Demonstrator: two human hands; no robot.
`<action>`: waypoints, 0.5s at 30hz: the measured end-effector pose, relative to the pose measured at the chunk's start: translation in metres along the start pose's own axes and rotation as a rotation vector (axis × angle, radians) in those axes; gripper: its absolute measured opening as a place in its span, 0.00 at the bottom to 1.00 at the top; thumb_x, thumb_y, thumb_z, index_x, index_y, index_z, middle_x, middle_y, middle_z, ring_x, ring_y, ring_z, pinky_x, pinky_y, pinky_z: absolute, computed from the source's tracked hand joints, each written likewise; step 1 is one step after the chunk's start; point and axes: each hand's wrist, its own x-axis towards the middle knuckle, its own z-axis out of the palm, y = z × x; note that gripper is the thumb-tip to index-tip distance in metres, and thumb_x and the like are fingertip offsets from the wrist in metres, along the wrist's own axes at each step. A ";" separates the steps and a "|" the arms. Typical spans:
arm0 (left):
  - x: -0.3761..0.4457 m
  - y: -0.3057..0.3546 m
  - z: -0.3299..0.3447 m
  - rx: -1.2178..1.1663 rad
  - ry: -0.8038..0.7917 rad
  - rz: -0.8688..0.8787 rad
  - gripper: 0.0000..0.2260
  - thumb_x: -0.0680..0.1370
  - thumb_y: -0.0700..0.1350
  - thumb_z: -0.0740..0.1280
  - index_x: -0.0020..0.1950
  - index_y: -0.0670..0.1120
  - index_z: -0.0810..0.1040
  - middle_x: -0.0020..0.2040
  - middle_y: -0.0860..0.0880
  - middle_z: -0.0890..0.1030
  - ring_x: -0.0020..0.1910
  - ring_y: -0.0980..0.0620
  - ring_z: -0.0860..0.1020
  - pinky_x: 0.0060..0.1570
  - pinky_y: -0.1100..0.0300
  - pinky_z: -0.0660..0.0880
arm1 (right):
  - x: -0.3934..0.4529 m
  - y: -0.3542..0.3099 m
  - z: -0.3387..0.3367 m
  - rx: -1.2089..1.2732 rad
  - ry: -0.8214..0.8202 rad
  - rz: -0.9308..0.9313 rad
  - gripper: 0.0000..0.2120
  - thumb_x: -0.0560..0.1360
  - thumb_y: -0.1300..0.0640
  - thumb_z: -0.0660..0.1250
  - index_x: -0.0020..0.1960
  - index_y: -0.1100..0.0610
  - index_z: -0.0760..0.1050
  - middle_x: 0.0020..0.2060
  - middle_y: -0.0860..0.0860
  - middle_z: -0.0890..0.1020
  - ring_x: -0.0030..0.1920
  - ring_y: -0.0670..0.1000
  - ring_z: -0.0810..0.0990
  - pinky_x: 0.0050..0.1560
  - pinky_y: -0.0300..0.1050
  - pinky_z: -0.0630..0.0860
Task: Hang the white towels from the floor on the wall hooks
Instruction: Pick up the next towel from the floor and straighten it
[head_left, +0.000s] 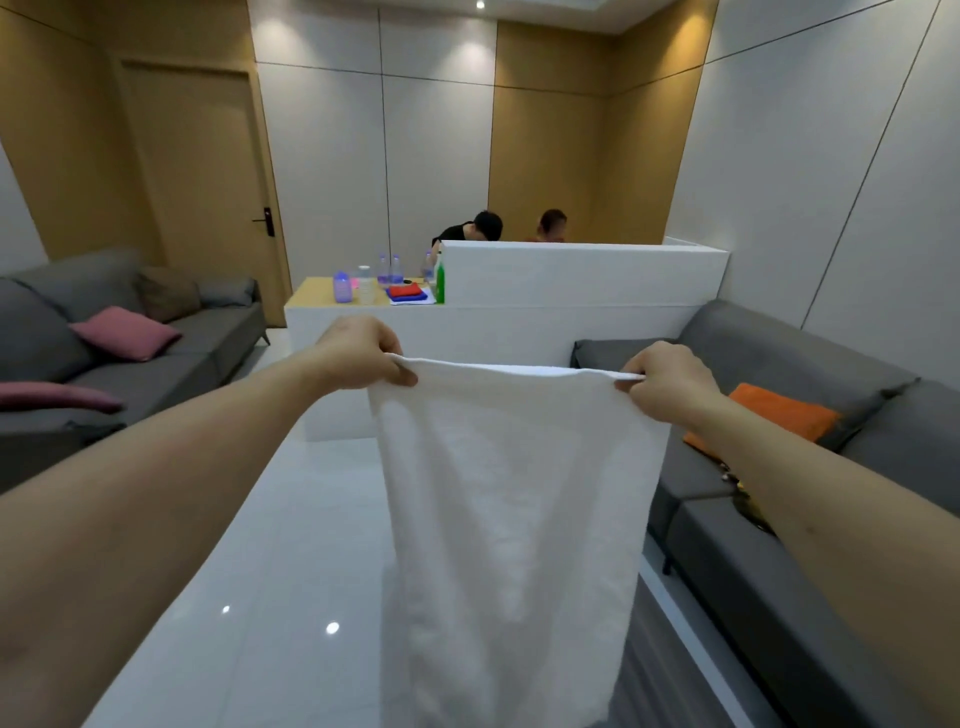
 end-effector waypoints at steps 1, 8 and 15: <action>0.014 -0.006 0.002 0.037 0.025 0.004 0.09 0.68 0.51 0.78 0.43 0.49 0.84 0.41 0.50 0.82 0.44 0.52 0.78 0.36 0.60 0.72 | 0.013 -0.004 0.006 -0.033 0.005 0.006 0.10 0.75 0.58 0.66 0.45 0.48 0.84 0.39 0.50 0.82 0.40 0.53 0.79 0.40 0.47 0.78; 0.114 -0.048 0.008 0.139 0.126 -0.016 0.07 0.74 0.52 0.73 0.45 0.50 0.83 0.43 0.49 0.81 0.44 0.49 0.77 0.43 0.53 0.78 | 0.110 -0.034 0.038 -0.096 0.028 0.039 0.05 0.76 0.51 0.70 0.47 0.47 0.85 0.43 0.52 0.83 0.43 0.55 0.80 0.44 0.51 0.80; 0.170 -0.046 -0.011 0.140 0.336 0.014 0.06 0.75 0.54 0.71 0.44 0.52 0.81 0.43 0.49 0.79 0.44 0.47 0.74 0.36 0.58 0.66 | 0.185 -0.044 0.045 0.092 0.138 -0.016 0.11 0.76 0.65 0.63 0.48 0.56 0.84 0.39 0.53 0.82 0.37 0.52 0.76 0.42 0.46 0.76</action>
